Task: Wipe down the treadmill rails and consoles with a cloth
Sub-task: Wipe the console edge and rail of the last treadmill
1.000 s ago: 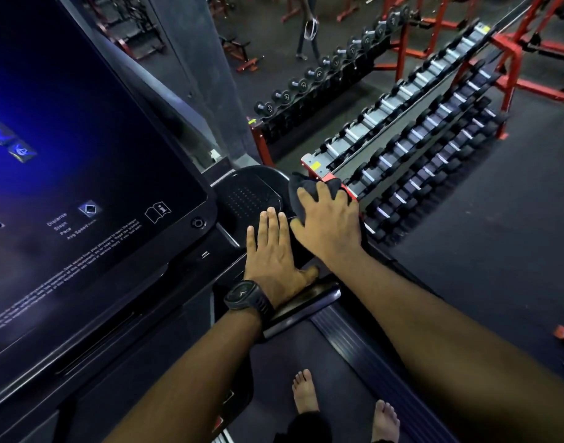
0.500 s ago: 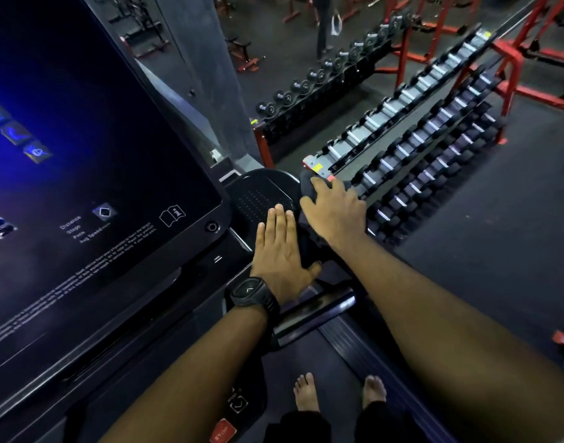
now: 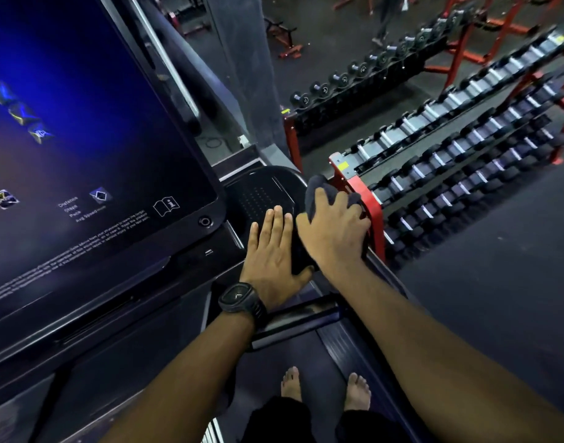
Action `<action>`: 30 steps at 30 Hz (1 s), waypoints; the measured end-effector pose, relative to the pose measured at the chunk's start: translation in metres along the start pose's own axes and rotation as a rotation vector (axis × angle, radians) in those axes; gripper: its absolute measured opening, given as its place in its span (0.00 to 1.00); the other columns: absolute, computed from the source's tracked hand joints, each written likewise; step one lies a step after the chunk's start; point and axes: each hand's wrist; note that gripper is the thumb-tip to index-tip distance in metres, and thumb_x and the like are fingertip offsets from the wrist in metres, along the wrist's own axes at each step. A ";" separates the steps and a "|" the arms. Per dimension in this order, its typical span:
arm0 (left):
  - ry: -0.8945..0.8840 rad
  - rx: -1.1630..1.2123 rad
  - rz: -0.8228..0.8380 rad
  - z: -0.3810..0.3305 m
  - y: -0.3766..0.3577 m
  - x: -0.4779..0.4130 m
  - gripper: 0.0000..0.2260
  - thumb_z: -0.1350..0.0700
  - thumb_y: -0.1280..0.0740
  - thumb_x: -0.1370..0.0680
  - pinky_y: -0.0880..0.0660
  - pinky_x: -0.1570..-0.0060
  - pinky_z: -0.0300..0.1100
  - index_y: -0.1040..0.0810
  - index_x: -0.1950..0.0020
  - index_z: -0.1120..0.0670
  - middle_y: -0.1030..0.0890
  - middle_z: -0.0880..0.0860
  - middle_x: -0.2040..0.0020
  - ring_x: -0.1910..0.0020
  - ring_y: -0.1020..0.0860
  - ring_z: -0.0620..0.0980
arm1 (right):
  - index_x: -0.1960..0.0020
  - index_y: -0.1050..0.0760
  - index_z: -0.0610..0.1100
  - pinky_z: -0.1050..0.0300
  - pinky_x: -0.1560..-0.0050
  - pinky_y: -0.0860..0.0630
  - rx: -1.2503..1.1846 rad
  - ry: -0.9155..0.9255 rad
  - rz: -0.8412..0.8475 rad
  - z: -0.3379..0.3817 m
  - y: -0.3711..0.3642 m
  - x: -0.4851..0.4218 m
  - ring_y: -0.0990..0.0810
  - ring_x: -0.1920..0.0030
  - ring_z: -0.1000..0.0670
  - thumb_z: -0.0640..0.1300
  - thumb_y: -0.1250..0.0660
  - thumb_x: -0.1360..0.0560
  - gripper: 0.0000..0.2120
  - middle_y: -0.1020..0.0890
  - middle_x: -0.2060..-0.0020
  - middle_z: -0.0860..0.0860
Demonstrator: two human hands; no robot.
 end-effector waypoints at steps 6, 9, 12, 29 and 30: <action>0.005 -0.019 0.013 -0.001 0.002 -0.004 0.46 0.30 0.48 0.25 0.70 0.25 0.52 0.62 0.19 0.57 0.64 0.56 0.19 0.21 0.67 0.52 | 0.23 0.36 0.50 0.39 0.41 0.28 -0.173 0.005 0.143 -0.001 0.004 -0.039 0.26 0.36 0.33 0.63 0.42 0.22 0.31 0.28 0.31 0.38; -0.032 -0.013 -0.008 0.000 0.004 -0.008 0.45 0.32 0.45 0.23 0.69 0.25 0.52 0.61 0.19 0.57 0.64 0.55 0.19 0.21 0.67 0.51 | 0.24 0.37 0.49 0.37 0.40 0.29 -0.173 -0.077 0.136 0.002 0.005 -0.034 0.27 0.35 0.33 0.64 0.43 0.22 0.31 0.28 0.32 0.39; -0.054 -0.005 -0.014 0.005 0.002 -0.011 0.45 0.29 0.51 0.24 0.70 0.25 0.50 0.57 0.19 0.58 0.61 0.55 0.19 0.20 0.64 0.51 | 0.21 0.39 0.51 0.36 0.39 0.31 0.107 0.097 -0.010 0.003 -0.002 0.005 0.28 0.34 0.34 0.65 0.45 0.21 0.32 0.32 0.27 0.40; 0.062 -0.011 0.006 0.001 0.000 -0.013 0.44 0.35 0.46 0.23 0.68 0.24 0.53 0.64 0.20 0.59 0.65 0.57 0.20 0.21 0.68 0.54 | 0.21 0.39 0.55 0.38 0.38 0.30 -0.111 0.096 0.150 0.015 0.000 -0.062 0.29 0.33 0.35 0.62 0.45 0.20 0.29 0.32 0.26 0.42; 0.070 -0.007 0.010 0.001 0.001 -0.012 0.44 0.35 0.46 0.23 0.68 0.24 0.54 0.64 0.20 0.59 0.66 0.57 0.20 0.22 0.69 0.54 | 0.21 0.39 0.55 0.38 0.38 0.30 -0.076 0.106 0.128 0.016 -0.001 -0.059 0.28 0.33 0.35 0.62 0.45 0.20 0.30 0.32 0.26 0.42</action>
Point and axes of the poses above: each hand's wrist, its own x-axis away from the middle knuckle, its own y-axis out of the back of the hand, z = x × y
